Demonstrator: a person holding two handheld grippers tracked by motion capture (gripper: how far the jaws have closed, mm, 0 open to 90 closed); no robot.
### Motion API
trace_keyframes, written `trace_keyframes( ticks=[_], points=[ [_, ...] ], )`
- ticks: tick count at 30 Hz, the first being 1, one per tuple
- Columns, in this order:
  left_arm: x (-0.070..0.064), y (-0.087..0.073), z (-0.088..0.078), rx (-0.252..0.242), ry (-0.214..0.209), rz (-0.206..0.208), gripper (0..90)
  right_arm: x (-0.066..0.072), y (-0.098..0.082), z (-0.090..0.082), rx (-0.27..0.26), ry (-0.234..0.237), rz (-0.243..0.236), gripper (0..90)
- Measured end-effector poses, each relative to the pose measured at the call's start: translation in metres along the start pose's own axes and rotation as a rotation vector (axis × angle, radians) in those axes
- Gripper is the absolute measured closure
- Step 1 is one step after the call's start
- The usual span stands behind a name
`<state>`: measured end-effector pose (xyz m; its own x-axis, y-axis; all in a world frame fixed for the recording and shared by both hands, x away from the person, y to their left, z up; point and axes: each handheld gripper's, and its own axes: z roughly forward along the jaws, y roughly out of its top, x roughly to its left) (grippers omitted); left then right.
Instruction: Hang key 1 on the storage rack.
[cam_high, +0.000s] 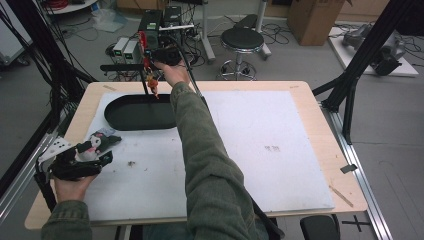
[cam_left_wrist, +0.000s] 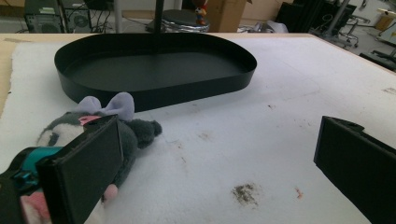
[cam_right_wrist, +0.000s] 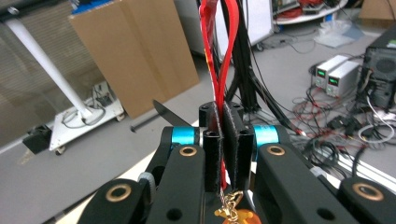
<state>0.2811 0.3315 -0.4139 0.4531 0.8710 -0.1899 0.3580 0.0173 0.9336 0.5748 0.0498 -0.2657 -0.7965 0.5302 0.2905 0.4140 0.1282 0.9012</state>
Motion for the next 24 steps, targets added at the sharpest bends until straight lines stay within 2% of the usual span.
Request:
trace_keyframes(
  ticks=[2,3,5,7,8,10,11,12,13,15,19,24],
  points=[
    [0.0,0.0,0.0,0.0,0.001,0.0,1.7,-0.002,-0.002,0.0,0.024,-0.023,-0.009,85.4],
    [0.001,0.0,0.0,0.001,0.001,0.001,1.7,-0.004,-0.002,0.0,0.018,-0.011,0.008,76.2],
    [0.001,0.0,0.0,0.002,0.003,0.002,1.7,-0.006,-0.002,-0.002,0.011,-0.025,0.046,40.5],
    [0.0,0.0,0.0,0.001,0.003,0.003,1.7,-0.006,-0.001,-0.006,0.032,-0.003,0.059,21.0],
    [0.0,0.0,0.0,0.0,0.004,0.004,1.7,-0.004,0.0,-0.01,0.045,-0.011,0.033,12.3],
    [0.0,0.0,-0.001,0.0,0.005,0.005,1.7,-0.001,0.0,-0.016,0.059,-0.026,0.004,9.5],
    [0.0,0.0,-0.001,0.0,0.007,0.005,1.7,-0.001,0.0,-0.018,0.065,-0.037,0.0,2.0],
    [0.0,0.0,-0.001,0.003,0.007,0.007,1.7,0.001,-0.001,-0.022,0.068,-0.069,-0.006,0.3],
    [0.0,0.0,-0.002,0.001,0.008,0.009,1.7,0.001,-0.001,-0.025,0.071,-0.075,-0.01,0.3],
    [-0.001,0.0,-0.003,0.0,0.012,0.009,1.7,0.001,-0.003,-0.033,0.08,-0.058,-0.022,0.3],
    [-0.001,0.0,-0.002,0.0,0.016,0.01,1.7,0.002,-0.006,-0.046,0.13,-0.058,-0.067,0.3],
    [-0.001,0.0,-0.003,0.002,0.022,0.016,1.7,0.005,-0.011,-0.059,0.168,-0.043,-0.111,0.4]
  ],
)
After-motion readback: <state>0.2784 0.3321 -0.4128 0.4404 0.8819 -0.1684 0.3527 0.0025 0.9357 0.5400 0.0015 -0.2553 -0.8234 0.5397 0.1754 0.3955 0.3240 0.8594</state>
